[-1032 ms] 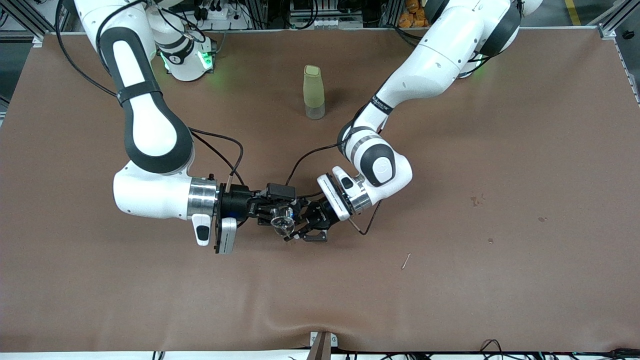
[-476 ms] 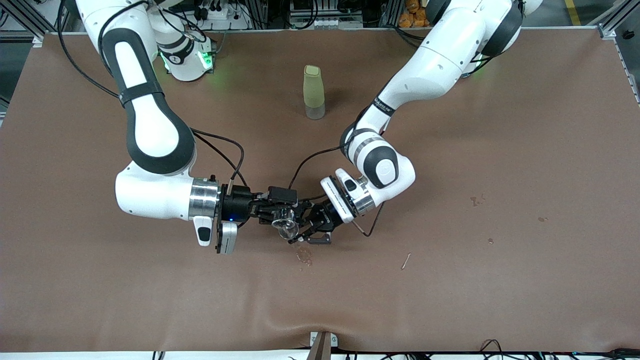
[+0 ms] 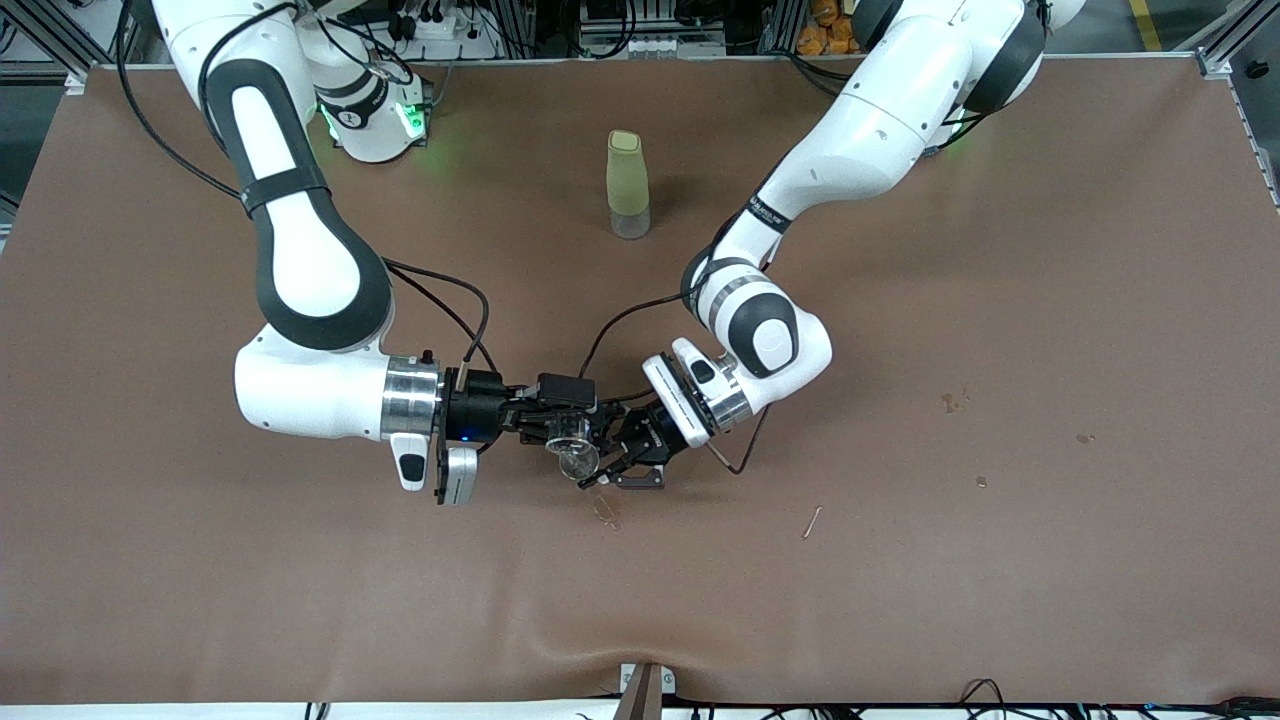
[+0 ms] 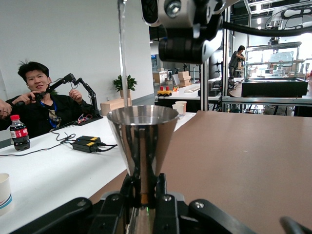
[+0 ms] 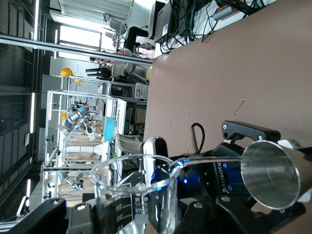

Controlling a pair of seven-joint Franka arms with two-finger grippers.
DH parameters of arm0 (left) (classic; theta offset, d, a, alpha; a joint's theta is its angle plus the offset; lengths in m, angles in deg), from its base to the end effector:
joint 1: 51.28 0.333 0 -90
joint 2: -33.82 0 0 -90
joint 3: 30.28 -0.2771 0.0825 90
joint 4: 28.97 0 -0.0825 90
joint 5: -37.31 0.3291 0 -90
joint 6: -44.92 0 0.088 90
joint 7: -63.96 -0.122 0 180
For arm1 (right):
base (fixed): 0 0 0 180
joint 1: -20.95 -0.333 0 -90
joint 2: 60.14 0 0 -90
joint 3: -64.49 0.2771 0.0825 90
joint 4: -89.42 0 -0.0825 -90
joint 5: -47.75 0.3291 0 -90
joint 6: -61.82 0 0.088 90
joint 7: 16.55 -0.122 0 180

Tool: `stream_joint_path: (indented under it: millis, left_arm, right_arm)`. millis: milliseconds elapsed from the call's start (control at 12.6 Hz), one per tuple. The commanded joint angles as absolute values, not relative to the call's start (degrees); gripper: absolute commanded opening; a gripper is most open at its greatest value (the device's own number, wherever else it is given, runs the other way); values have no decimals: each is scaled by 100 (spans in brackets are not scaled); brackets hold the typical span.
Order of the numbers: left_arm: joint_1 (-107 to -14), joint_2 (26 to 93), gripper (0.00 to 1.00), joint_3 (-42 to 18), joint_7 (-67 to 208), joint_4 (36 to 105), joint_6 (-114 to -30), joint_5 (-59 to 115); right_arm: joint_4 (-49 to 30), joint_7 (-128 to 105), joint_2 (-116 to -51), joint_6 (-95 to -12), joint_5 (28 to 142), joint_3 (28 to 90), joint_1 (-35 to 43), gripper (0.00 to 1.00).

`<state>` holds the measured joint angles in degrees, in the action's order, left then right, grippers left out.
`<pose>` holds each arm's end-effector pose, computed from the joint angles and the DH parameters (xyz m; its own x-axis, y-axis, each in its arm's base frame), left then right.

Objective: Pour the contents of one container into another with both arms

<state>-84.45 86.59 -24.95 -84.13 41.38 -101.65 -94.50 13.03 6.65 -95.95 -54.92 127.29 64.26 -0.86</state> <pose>0.5742 -0.4261 0.2400 0.0032 -0.1298 0.9915 -0.8800 -0.4713 -0.0589 0.6104 0.3155 0.3992 0.9924 0.0331 0.1188 0.1232 -0.3205 -0.9392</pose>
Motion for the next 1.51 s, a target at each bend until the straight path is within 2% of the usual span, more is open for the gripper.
stream_joint_path:
  millis: [0, 476, 1429]
  left_arm:
    - [-8451, 8629, 0, -2501, -8449, 4125, -10194, -9620]
    - [-8424, 8629, 0, -2501, -8422, 4125, -10194, -9629]
    - [-8433, 8620, 0, -2501, -8334, 4125, -10194, -9637]
  right_arm:
    - [1173, 411, -9530, -5358, 12922, 6431, -76, 0]
    - [918, 402, -9521, -5332, 13168, 6431, -76, 0]
    - [917, -134, -9609, -5323, 13932, 6422, -23, 0]
